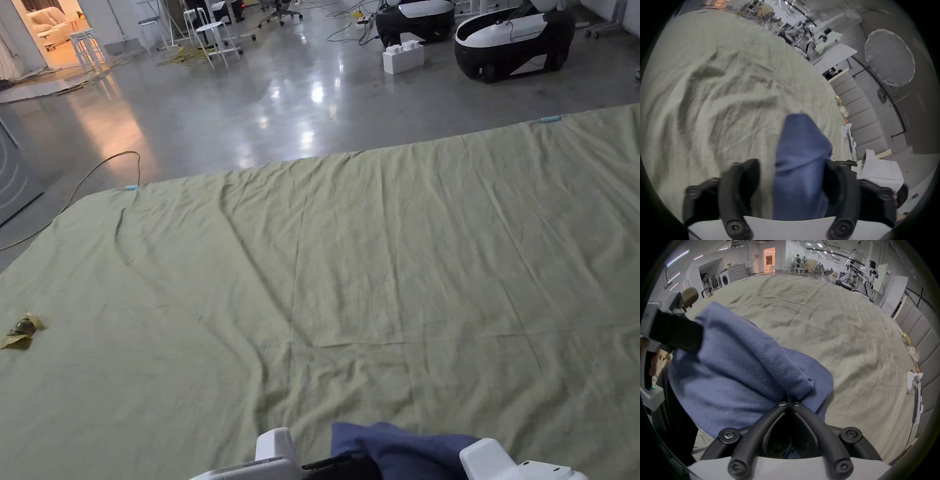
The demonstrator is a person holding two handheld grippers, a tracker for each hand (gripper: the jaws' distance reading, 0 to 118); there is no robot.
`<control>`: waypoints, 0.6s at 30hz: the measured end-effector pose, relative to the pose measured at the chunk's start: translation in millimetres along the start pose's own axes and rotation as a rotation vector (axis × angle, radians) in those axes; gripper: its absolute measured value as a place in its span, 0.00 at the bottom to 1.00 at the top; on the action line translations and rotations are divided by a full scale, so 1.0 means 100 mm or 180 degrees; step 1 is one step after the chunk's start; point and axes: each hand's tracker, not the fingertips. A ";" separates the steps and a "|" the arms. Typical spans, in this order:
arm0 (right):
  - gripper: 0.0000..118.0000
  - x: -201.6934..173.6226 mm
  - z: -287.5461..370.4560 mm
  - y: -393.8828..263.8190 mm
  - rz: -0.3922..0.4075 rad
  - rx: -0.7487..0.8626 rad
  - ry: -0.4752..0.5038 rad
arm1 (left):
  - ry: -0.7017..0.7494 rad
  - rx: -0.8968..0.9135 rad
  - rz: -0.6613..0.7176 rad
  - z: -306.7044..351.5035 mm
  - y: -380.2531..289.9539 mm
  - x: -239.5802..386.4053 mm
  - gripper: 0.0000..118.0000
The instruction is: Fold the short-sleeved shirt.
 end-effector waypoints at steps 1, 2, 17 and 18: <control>0.00 0.01 0.00 -0.01 -0.0023 0.0003 0.0015 | -0.0337 0.0063 0.0186 -0.01 0.00 0.02 0.30; 0.00 0.02 0.00 -0.01 -0.0046 0.0005 0.0025 | -0.0267 0.0093 0.0186 -0.02 -0.01 0.03 0.30; 0.00 0.26 0.74 -0.09 -0.1093 0.0691 0.0856 | 0.0292 0.0695 0.0383 1.64 0.45 -0.67 0.25; 0.00 0.26 0.74 -0.13 -0.1169 0.0679 0.0887 | 0.0539 0.0765 0.0403 1.90 0.52 -0.87 0.25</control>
